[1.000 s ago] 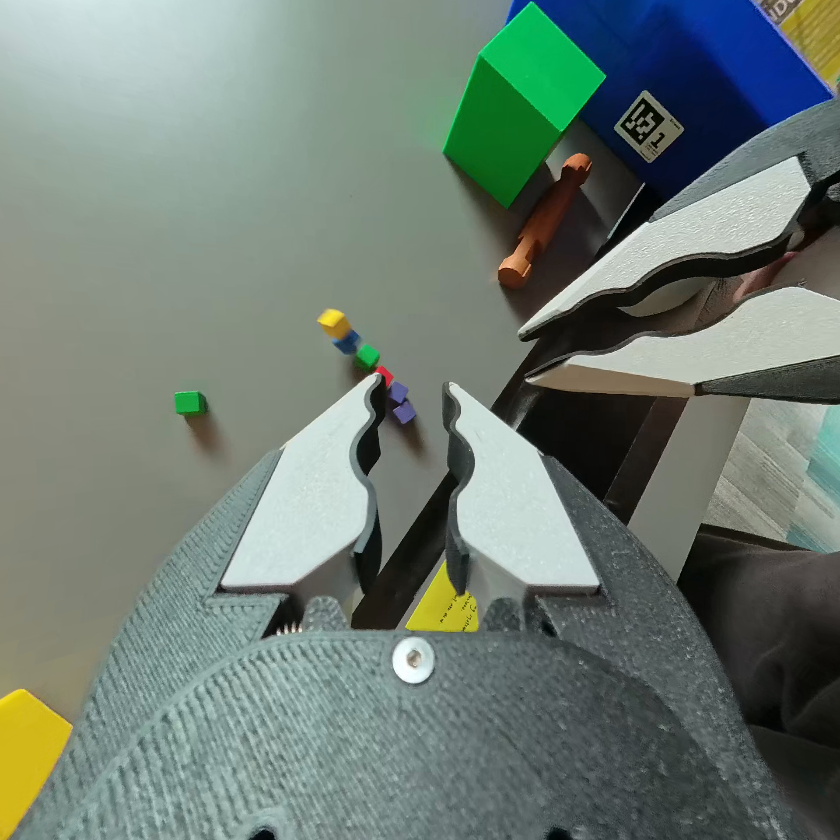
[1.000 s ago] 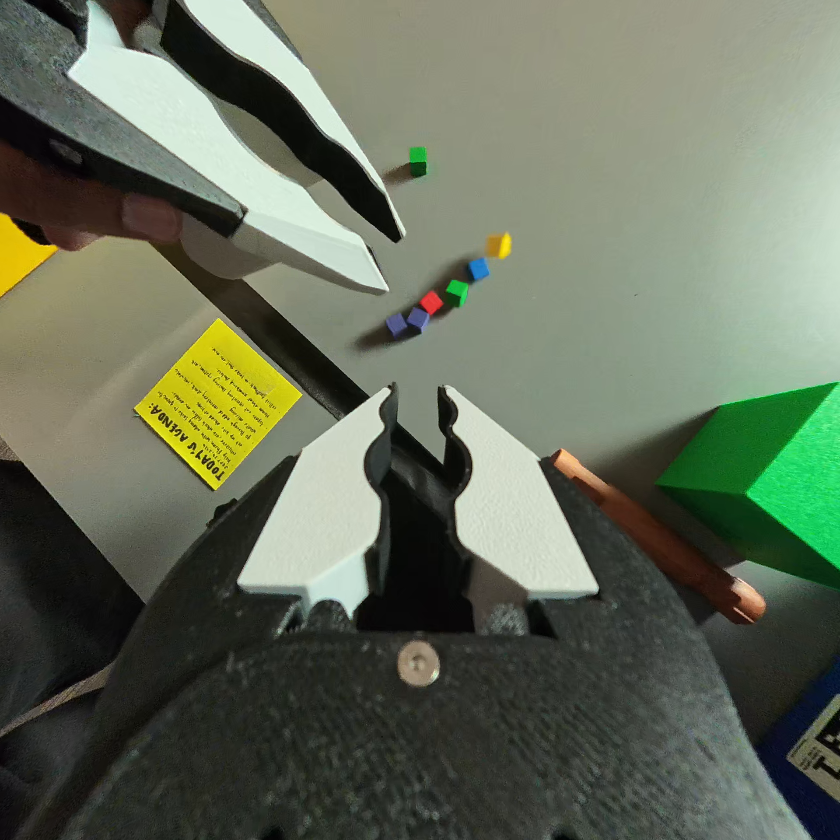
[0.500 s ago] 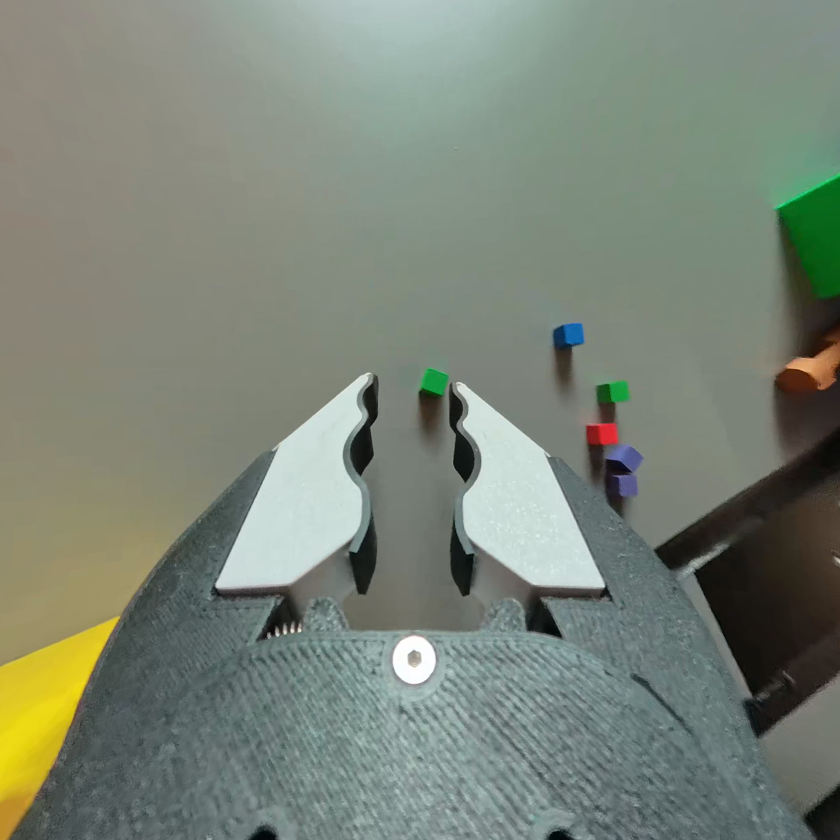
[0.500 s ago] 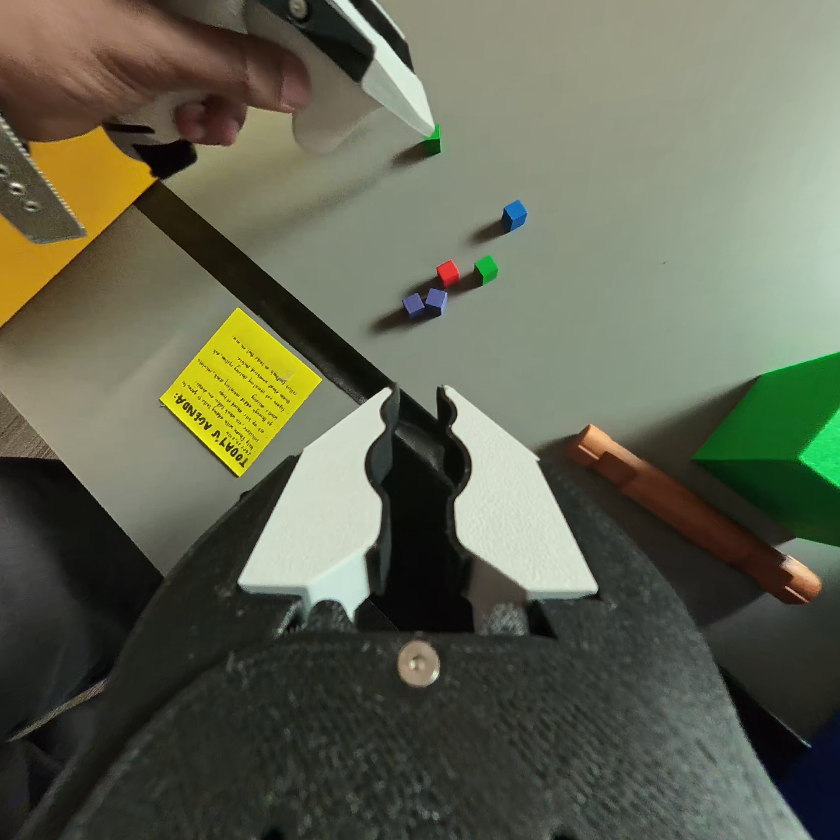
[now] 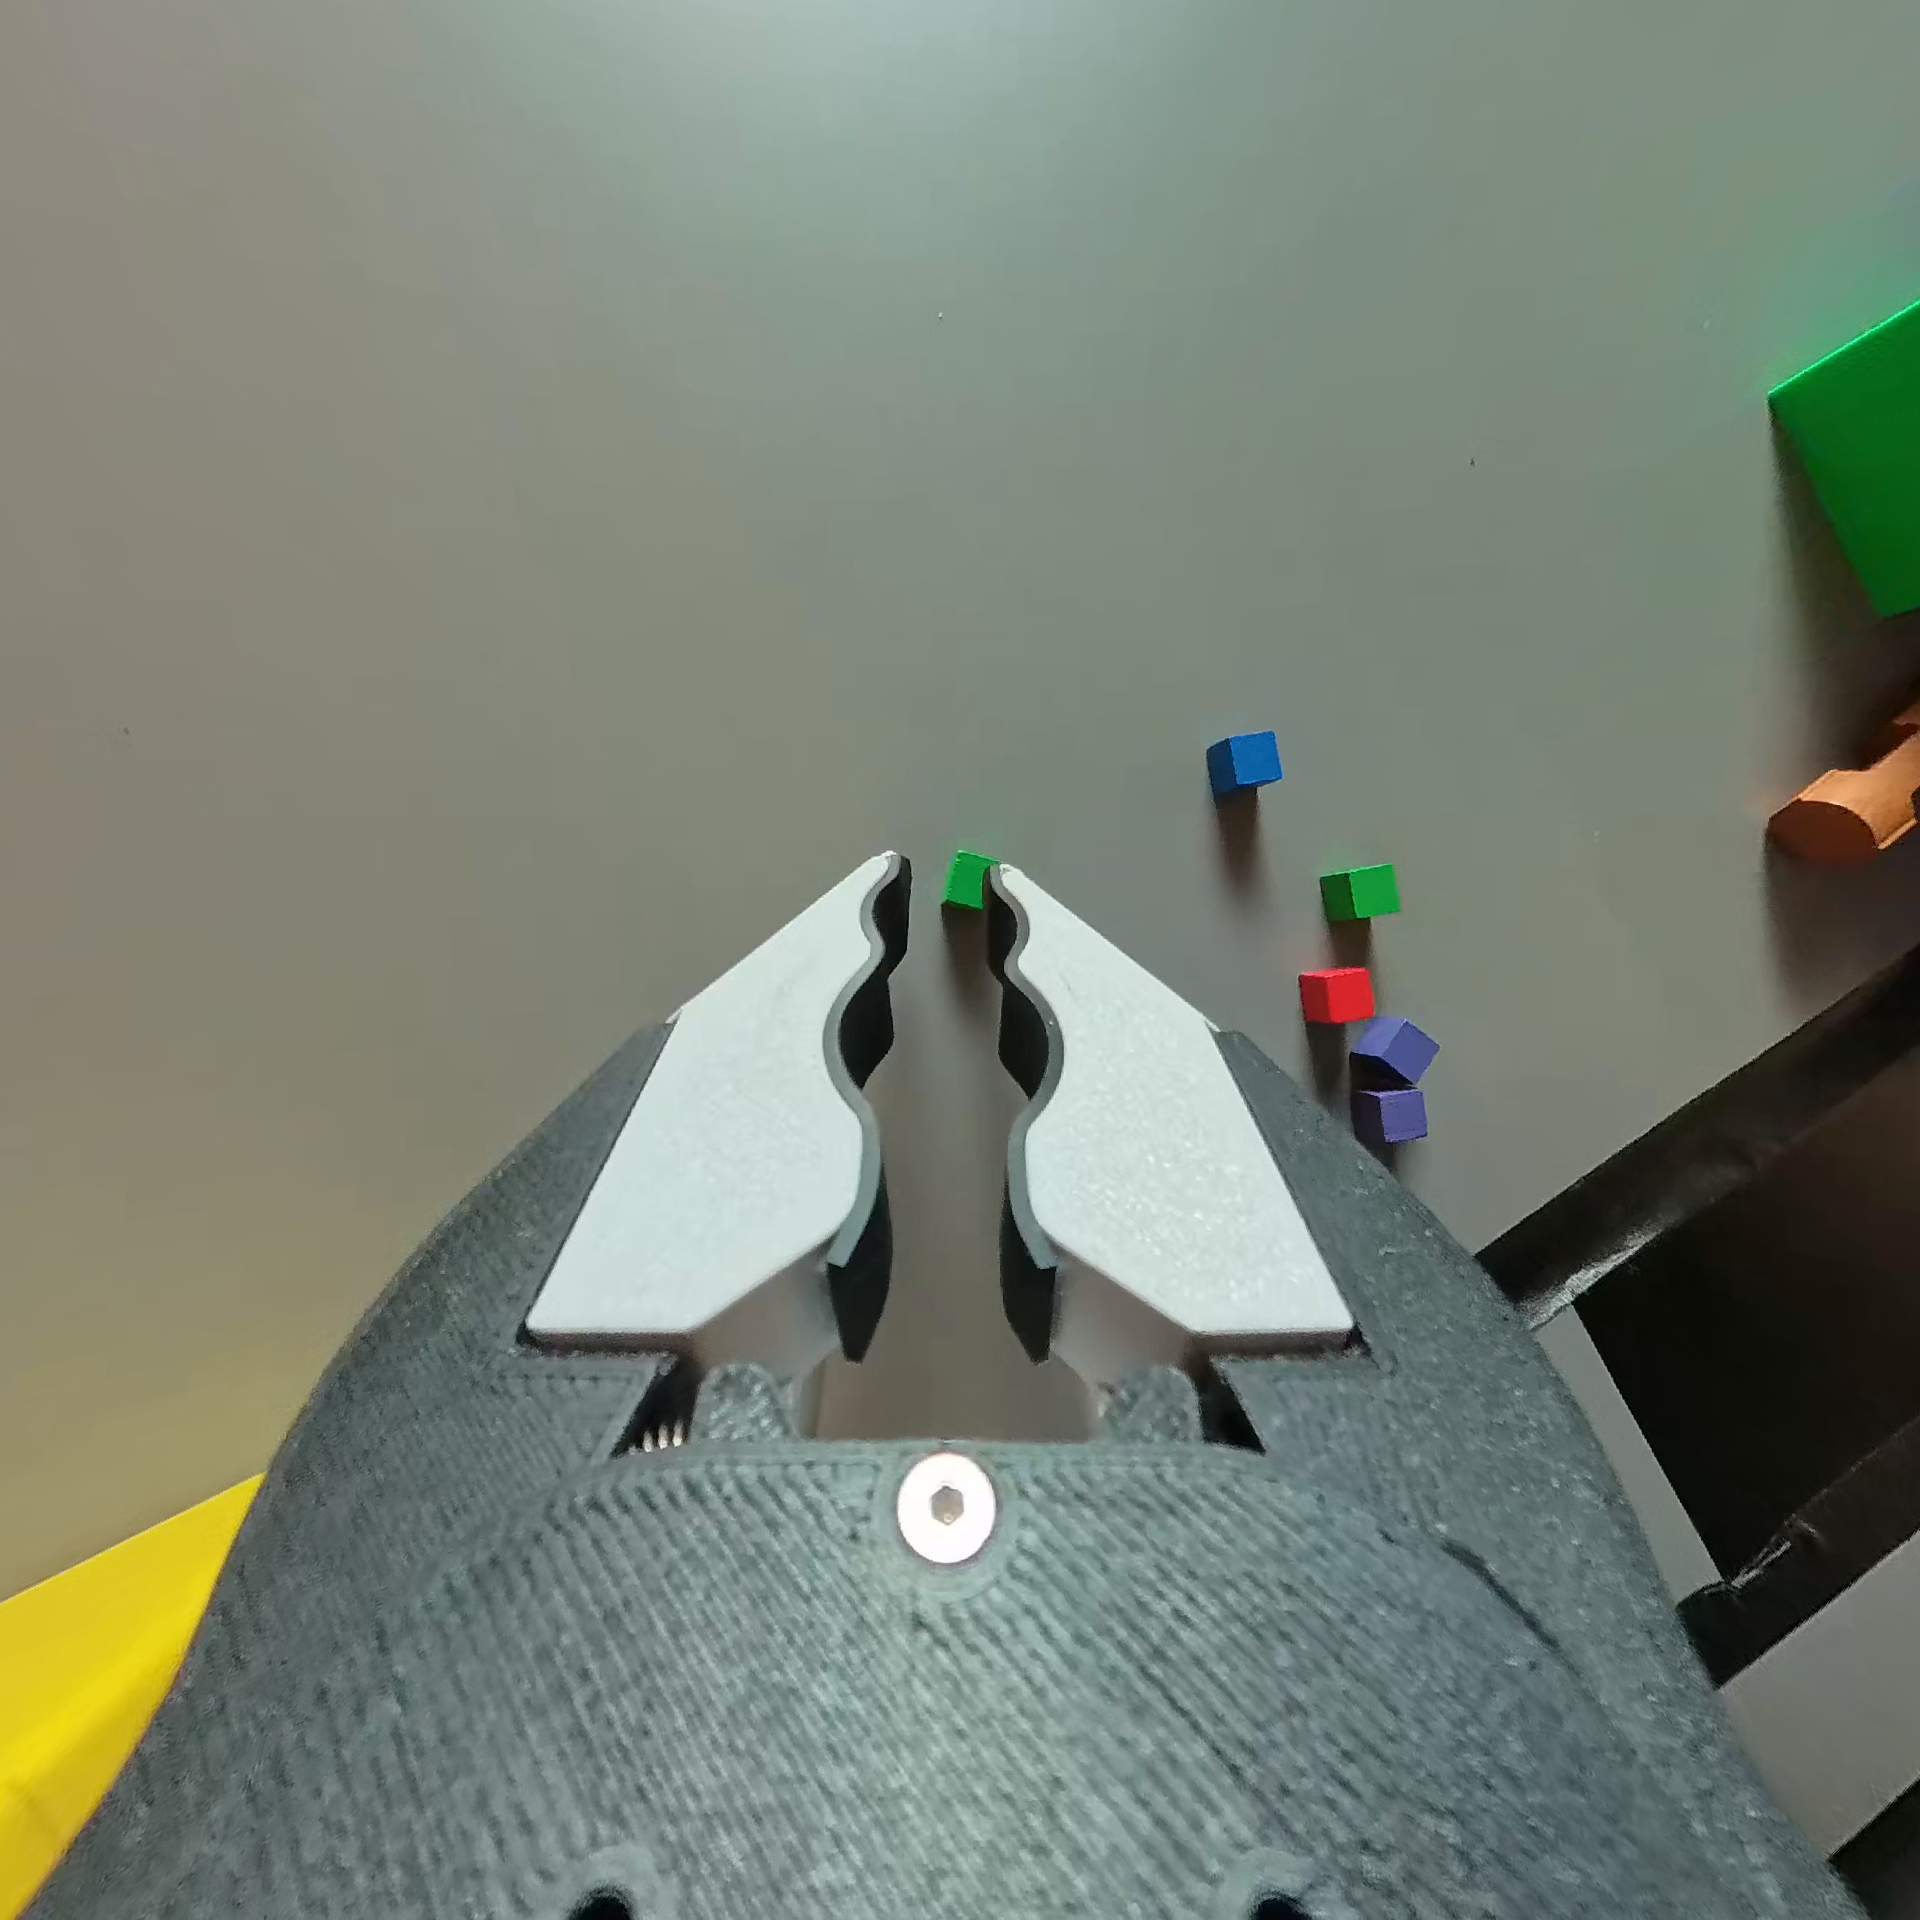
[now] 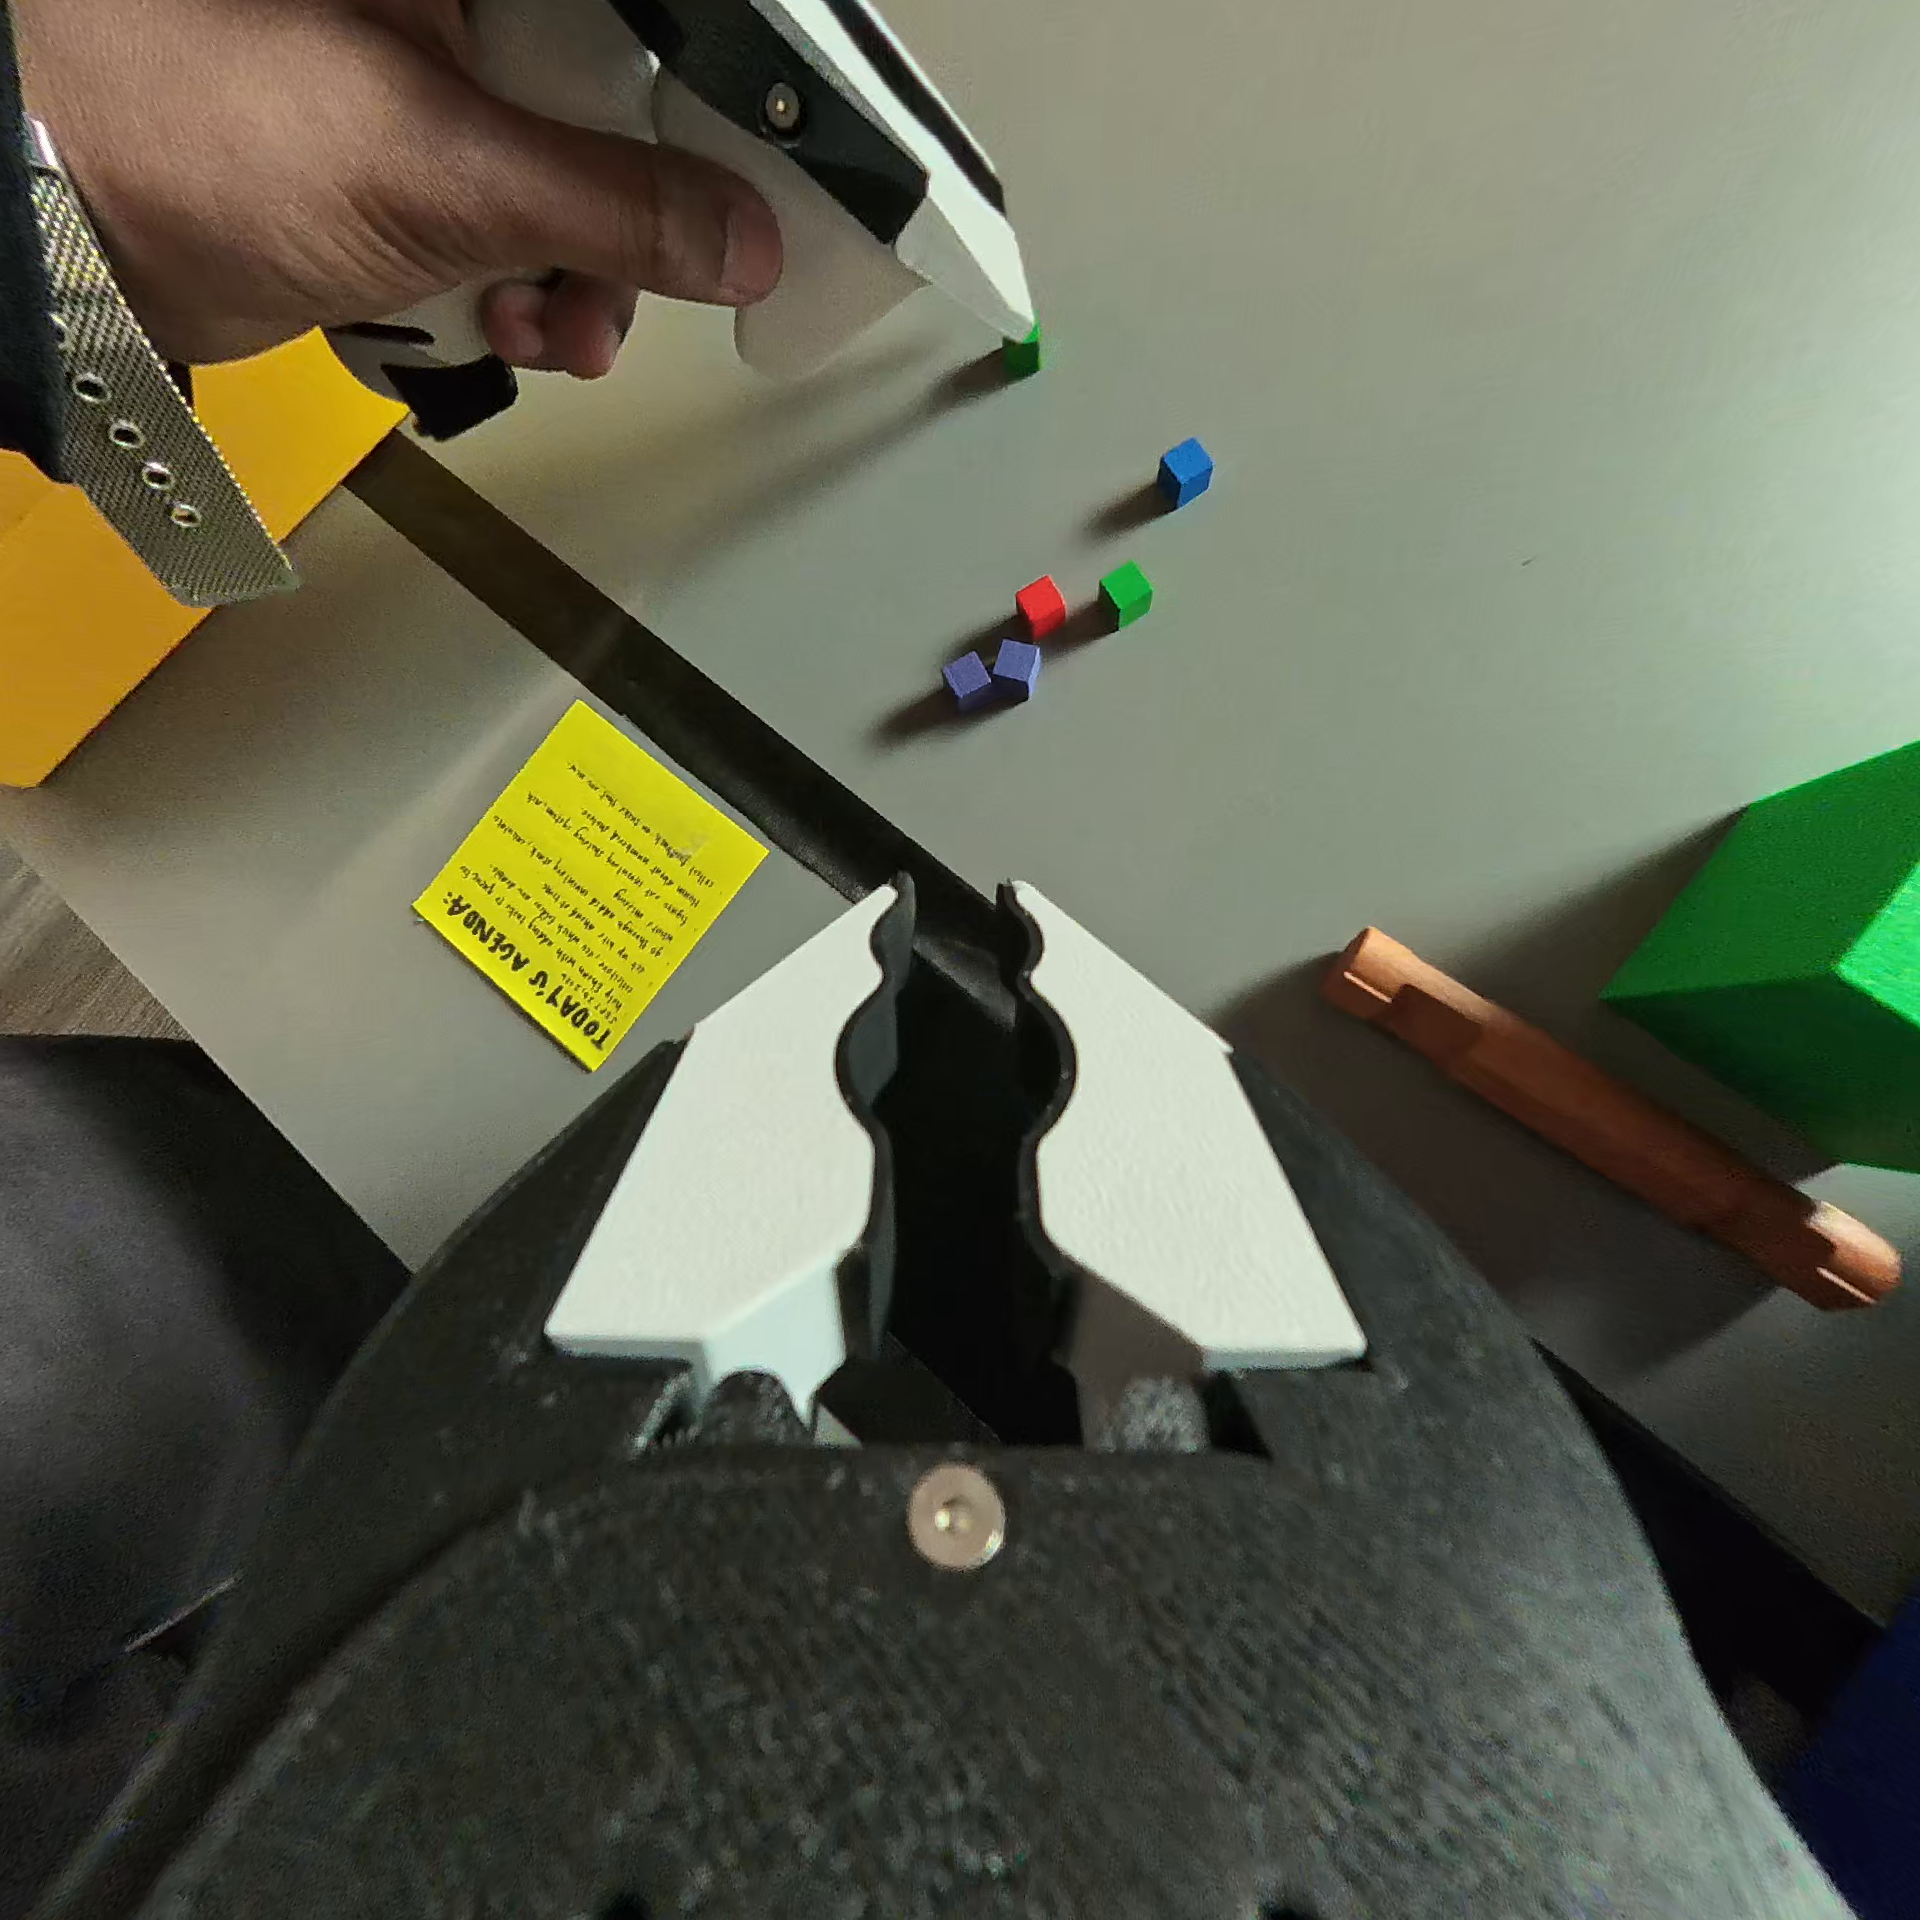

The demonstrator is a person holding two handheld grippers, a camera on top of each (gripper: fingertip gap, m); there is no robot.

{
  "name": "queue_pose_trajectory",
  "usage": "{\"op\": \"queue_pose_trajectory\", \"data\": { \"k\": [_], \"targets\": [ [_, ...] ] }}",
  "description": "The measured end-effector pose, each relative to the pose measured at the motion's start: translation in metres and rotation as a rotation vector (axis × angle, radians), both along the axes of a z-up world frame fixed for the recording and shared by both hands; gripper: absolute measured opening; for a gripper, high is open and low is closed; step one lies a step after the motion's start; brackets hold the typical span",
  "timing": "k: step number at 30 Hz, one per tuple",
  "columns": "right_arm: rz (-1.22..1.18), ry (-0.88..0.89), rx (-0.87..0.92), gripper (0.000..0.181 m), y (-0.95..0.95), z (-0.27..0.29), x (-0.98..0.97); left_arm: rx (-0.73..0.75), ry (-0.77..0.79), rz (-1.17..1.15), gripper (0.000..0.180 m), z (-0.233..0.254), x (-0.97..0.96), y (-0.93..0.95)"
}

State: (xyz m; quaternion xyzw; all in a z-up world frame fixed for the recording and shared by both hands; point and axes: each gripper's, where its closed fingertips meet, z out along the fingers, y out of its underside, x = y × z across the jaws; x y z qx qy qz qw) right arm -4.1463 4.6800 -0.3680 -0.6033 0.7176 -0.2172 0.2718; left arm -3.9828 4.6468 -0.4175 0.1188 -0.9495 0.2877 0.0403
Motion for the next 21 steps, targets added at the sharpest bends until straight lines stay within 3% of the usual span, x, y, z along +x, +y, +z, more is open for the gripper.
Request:
{"op": "queue_pose_trajectory", "data": {
  "k": [21],
  "targets": [
    [-0.085, -0.044, -0.065, 0.014, 0.014, 0.052, -0.004, -0.148, 0.196, -0.005, 0.022, 0.07, -0.063, 0.065]
  ]
}}
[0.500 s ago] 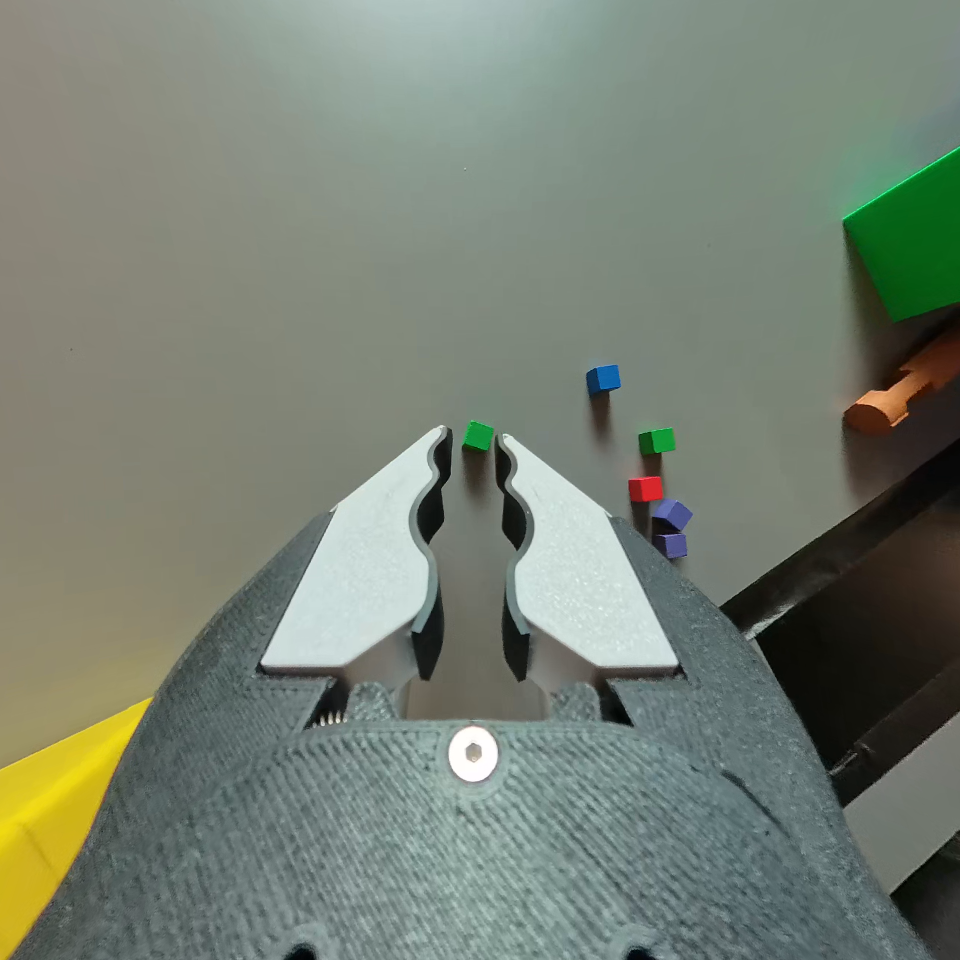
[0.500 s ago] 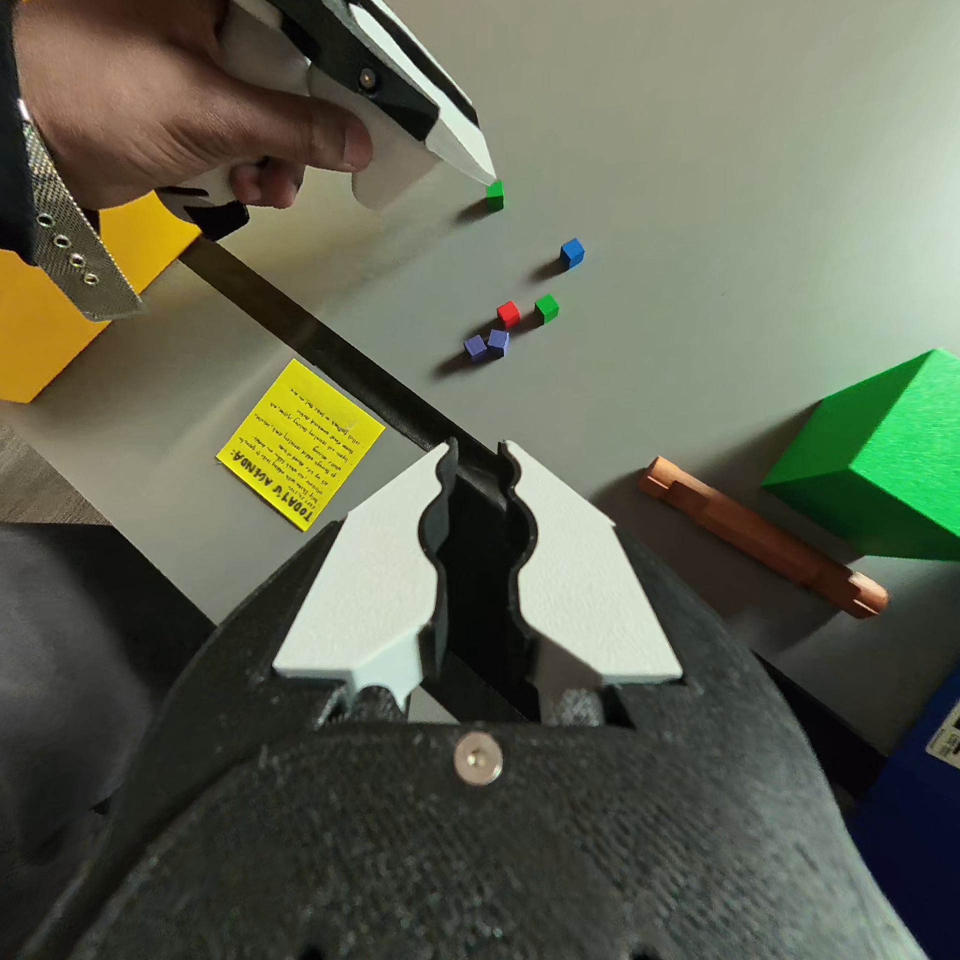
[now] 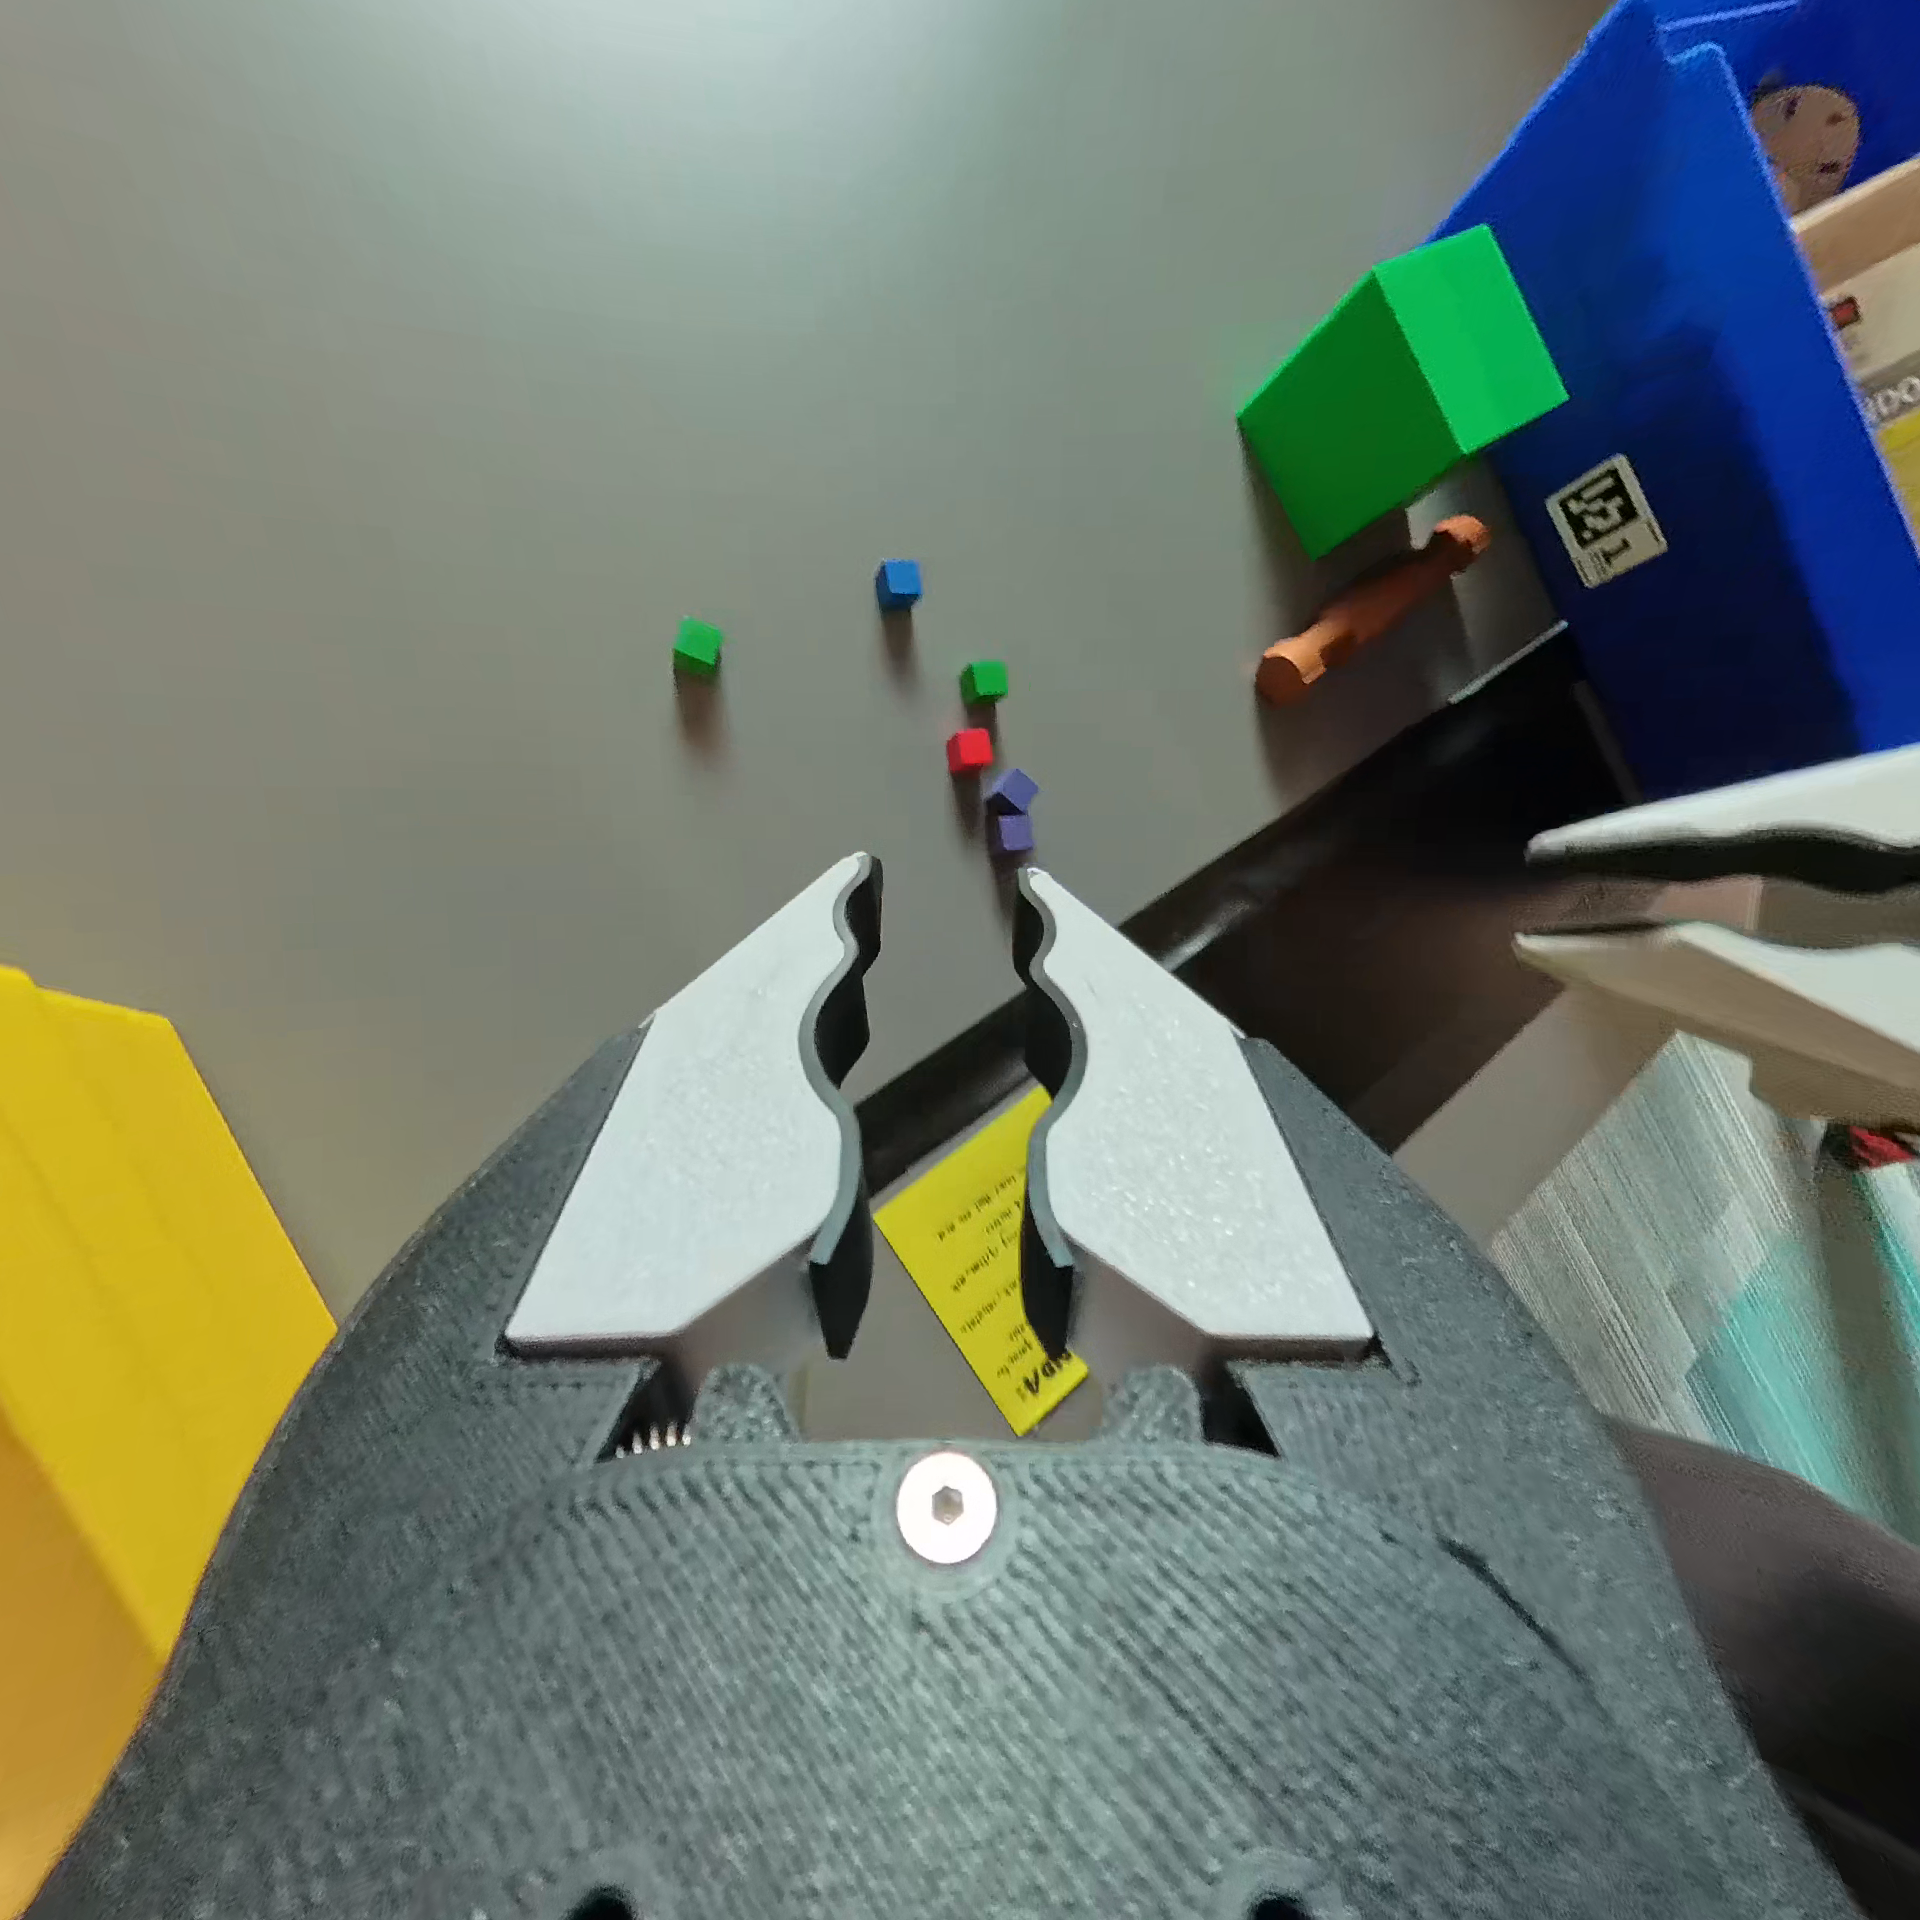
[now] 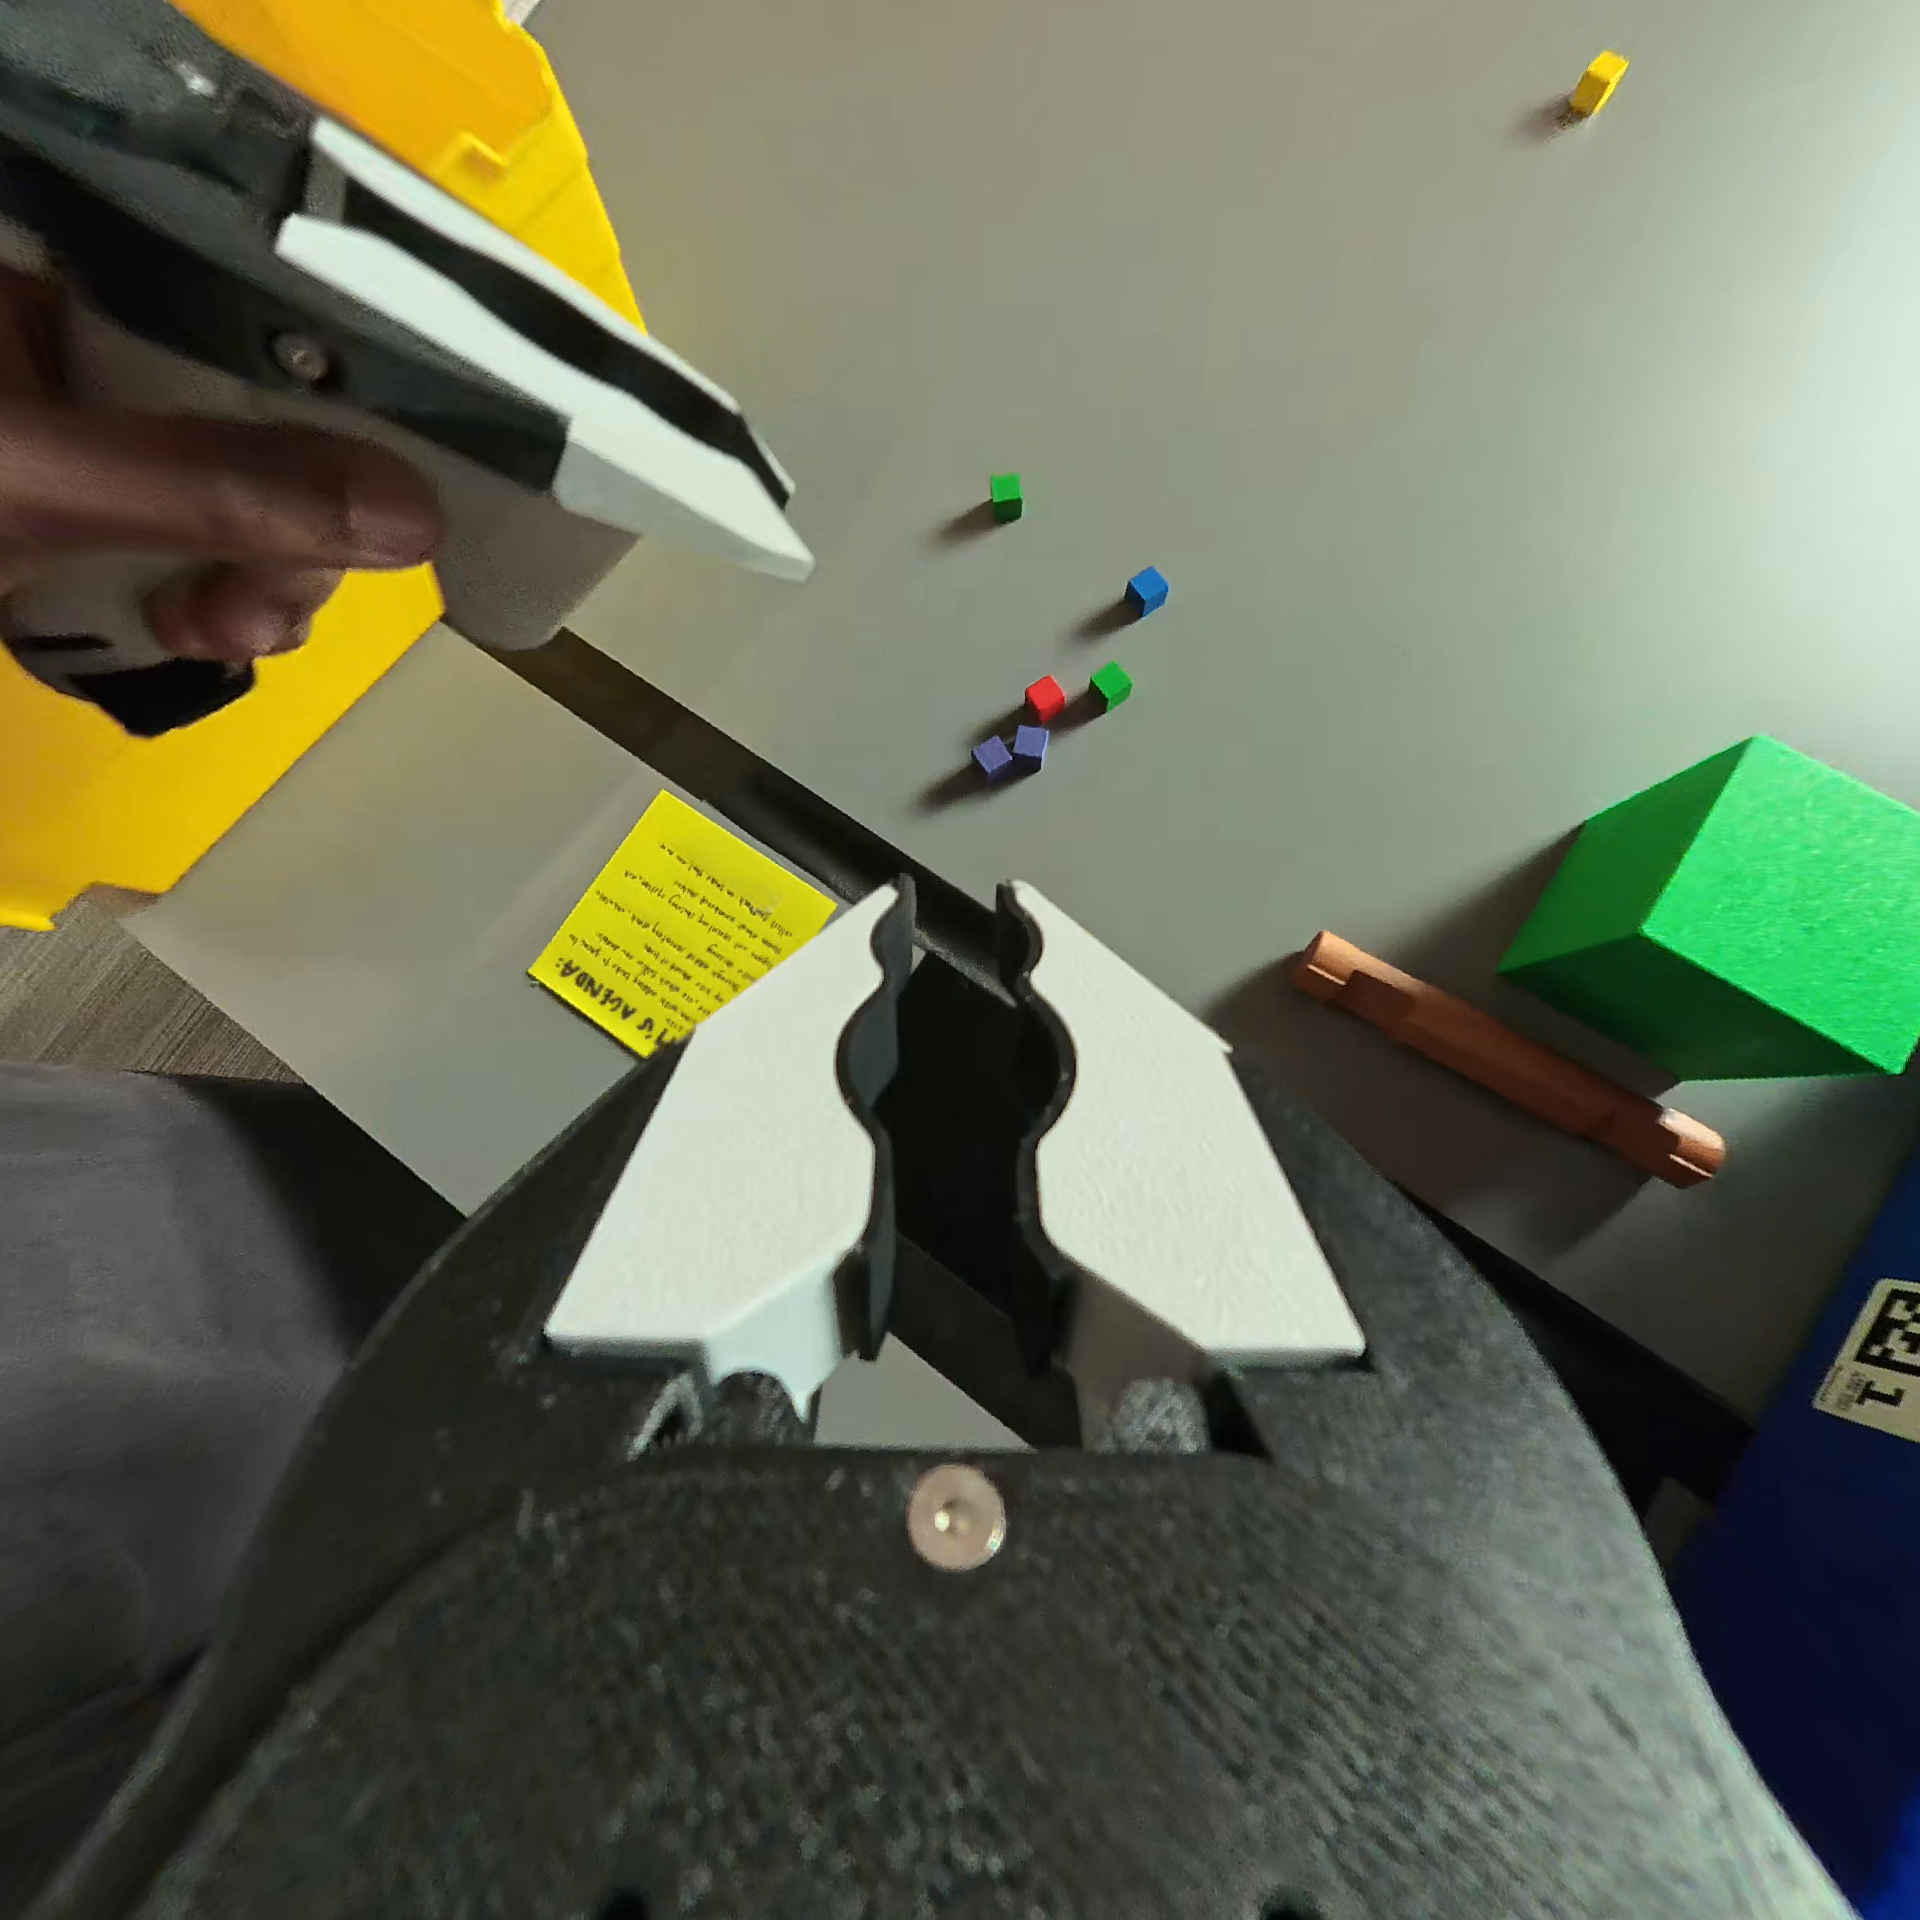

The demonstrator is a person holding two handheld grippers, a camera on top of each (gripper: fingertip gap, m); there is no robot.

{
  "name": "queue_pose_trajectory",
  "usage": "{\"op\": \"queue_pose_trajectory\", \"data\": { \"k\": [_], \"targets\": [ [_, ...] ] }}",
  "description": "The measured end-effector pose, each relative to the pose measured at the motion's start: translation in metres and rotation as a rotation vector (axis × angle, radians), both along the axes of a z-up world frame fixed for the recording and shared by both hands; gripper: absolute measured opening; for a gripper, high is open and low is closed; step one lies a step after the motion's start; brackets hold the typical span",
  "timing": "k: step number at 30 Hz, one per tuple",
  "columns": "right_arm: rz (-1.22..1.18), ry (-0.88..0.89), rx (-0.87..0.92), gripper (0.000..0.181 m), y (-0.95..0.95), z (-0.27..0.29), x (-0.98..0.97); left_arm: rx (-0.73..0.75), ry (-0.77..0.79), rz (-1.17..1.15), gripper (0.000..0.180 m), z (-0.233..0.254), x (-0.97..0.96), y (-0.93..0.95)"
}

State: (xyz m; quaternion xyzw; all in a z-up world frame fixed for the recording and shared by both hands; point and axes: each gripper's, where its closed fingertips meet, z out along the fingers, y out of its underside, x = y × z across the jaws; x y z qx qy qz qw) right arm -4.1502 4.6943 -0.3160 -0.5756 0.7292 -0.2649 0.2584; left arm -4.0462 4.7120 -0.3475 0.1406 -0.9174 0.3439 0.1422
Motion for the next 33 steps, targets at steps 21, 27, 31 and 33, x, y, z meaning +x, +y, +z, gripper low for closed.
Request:
{"op": "queue_pose_trajectory", "data": {
  "k": [21, 27, 31, 33],
  "targets": [
    [-0.046, -0.059, -0.02, 0.016, -0.007, 0.022, 0.02, -0.025, -0.011, -0.082, 0.027, 0.025, -0.006, 0.036],
    [-0.065, -0.057, -0.014, 0.018, -0.01, 0.02, 0.014, -0.021, -0.011, -0.1, 0.028, 0.023, -0.01, 0.032],
    [-0.06, -0.048, -0.004, 0.019, -0.011, 0.015, 0.01, -0.01, -0.009, -0.098, 0.028, 0.019, -0.01, 0.029],
    [-0.047, -0.04, -0.002, 0.019, -0.014, 0.012, 0.01, -0.001, -0.006, -0.09, 0.029, 0.017, -0.01, 0.026]
  ]
}}
